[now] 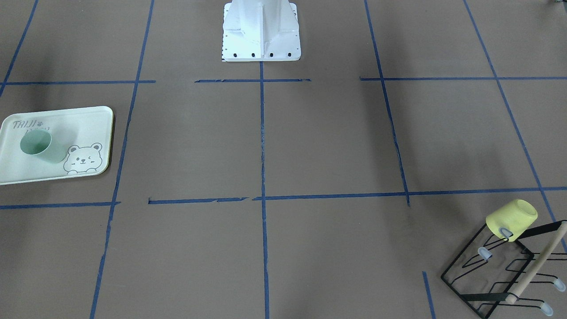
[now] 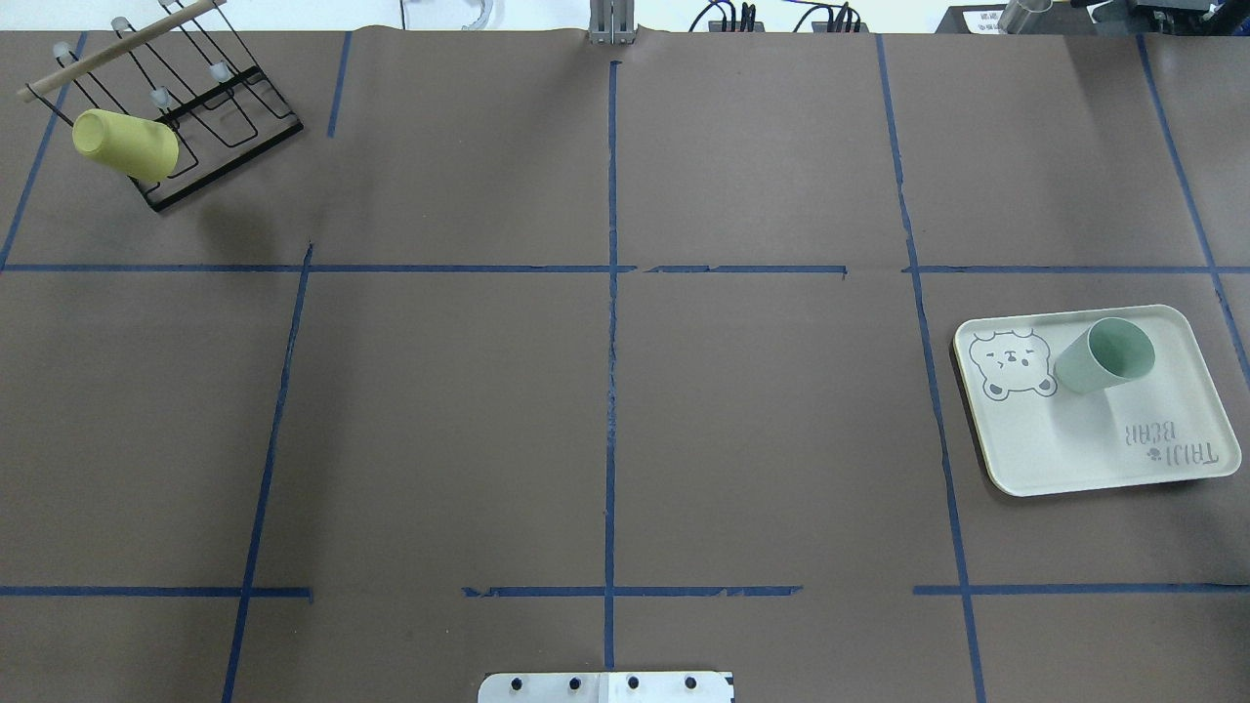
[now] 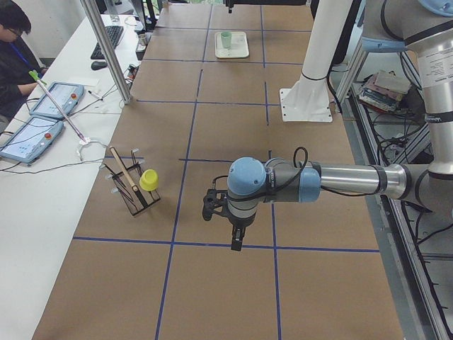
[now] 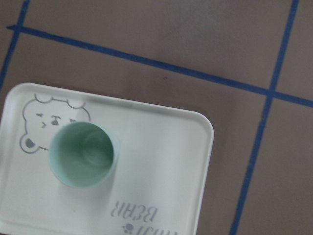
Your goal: Left arm grabs green cup and hands to right arm on tray
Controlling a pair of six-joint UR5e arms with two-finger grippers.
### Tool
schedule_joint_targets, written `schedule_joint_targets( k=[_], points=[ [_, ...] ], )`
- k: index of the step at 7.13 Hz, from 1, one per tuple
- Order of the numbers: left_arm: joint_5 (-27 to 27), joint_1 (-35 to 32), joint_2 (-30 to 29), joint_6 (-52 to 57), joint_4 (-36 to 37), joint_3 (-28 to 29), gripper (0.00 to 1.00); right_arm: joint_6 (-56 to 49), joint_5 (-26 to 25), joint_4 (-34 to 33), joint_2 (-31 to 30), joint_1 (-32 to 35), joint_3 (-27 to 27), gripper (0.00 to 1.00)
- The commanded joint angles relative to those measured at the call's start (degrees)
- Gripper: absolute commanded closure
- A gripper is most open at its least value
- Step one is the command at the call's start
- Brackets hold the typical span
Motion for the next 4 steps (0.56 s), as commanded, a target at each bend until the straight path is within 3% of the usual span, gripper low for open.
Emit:
schedule_joint_targets(
  k=[1, 4],
  points=[
    [-0.29, -0.02, 0.10, -0.28, -0.18, -0.05, 0.00, -6.43, 1.87, -1.62, -6.28, 6.12, -0.34, 0.00],
    [0.50, 0.06, 1.50, -0.11, 0.53, 1.00, 0.00, -6.08, 1.71, -3.20, -6.66, 6.58, -0.16, 0.00]
  ],
)
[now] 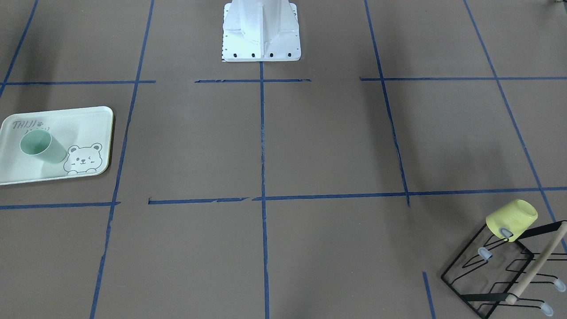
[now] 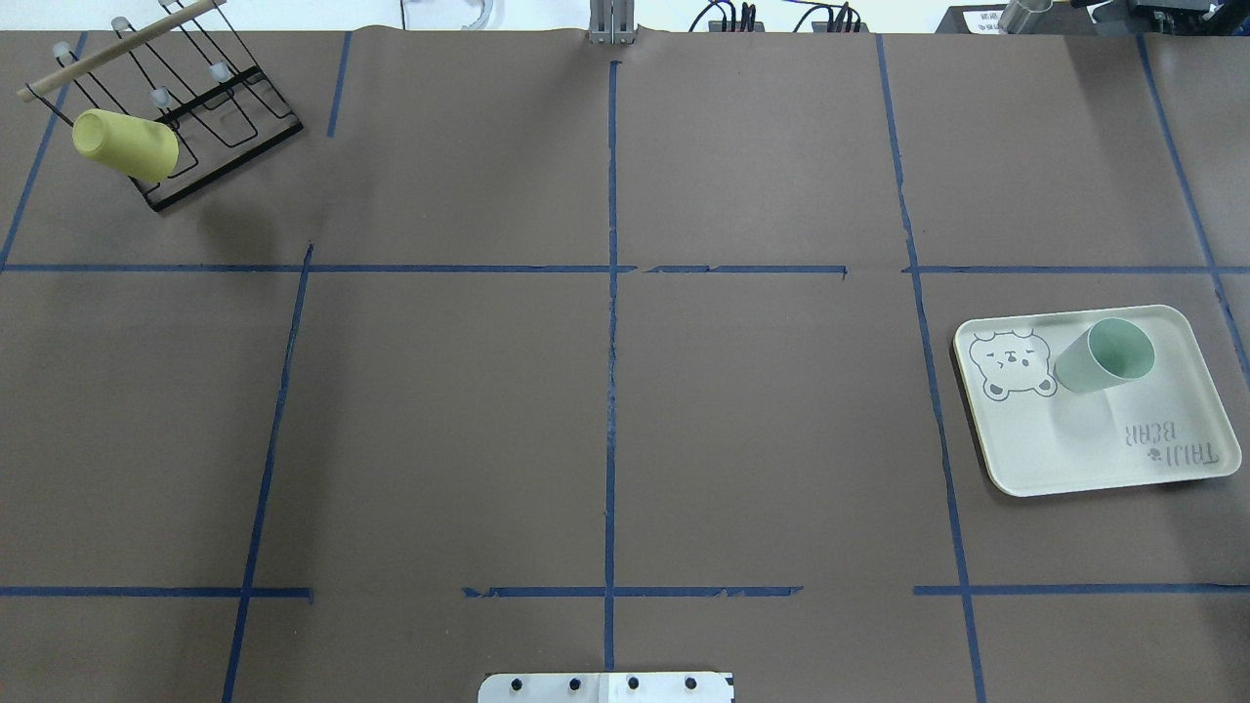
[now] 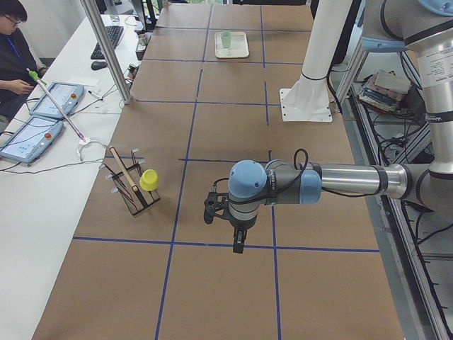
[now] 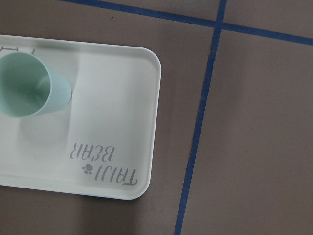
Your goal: Left arm grabs green cup and hands to right arm on tray
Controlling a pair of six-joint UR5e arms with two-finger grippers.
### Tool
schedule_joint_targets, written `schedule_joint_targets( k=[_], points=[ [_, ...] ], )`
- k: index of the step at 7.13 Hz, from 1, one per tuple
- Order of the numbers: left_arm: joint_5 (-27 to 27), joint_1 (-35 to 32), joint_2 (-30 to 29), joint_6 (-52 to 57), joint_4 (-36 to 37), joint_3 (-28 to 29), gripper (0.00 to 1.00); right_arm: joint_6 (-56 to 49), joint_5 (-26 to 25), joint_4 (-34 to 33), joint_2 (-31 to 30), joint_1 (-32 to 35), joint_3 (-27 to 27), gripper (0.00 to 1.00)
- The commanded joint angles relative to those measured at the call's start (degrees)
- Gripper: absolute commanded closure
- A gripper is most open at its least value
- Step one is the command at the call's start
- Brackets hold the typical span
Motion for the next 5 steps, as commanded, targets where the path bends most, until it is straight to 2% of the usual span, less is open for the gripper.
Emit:
schedule_joint_targets(
  k=[1, 5],
  points=[
    [0.09, 0.08, 0.81, 0.07, 0.09, 0.50, 0.00, -0.17, -0.36, -0.05, 0.05, 0.17, -0.48, 0.00],
    [0.09, 0.08, 0.72, 0.07, -0.17, 0.86, 0.00, -0.17, -0.37, 0.22, 0.14, 0.09, -0.49, 0.00]
  ],
)
